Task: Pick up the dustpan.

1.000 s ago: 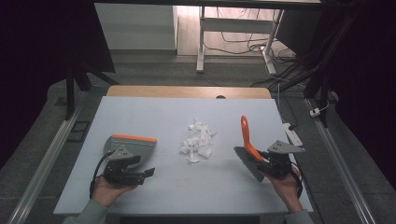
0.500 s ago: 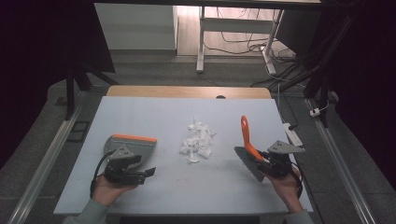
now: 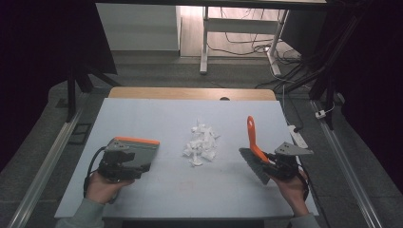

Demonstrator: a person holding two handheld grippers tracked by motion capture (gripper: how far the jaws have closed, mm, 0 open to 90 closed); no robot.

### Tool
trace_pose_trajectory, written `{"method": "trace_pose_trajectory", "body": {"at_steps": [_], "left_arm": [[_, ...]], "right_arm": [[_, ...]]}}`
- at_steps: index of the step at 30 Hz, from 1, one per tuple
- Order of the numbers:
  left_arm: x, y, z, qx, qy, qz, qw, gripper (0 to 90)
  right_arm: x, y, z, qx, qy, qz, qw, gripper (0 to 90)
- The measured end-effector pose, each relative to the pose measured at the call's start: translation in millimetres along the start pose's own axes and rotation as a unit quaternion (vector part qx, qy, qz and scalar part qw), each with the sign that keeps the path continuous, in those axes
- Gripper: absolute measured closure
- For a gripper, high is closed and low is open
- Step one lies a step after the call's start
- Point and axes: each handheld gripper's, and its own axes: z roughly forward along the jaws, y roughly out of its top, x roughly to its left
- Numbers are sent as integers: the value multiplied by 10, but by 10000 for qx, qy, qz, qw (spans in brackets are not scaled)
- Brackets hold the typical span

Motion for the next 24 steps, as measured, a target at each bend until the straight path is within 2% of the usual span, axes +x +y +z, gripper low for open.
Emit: {"method": "trace_pose_trajectory", "body": {"at_steps": [9,13,15,20,24], "left_arm": [[63,-22,-124,200,176,-154,9995,230],[27,-42,-182,381,365,35,9986,230],[29,-54,-205,396,397,43,9984,229],[111,-105,-191,488,423,-104,9979,227],[145,-144,-161,710,535,-107,9960,224]], "right_arm": [[6,-6,28,50,3,-29,10000,700],[22,-5,34,69,-13,-42,10000,700],[21,-5,37,73,-17,-42,10000,700],[20,-12,38,87,-24,-58,9999,700],[26,-11,37,75,-12,-62,10000,699]]}}
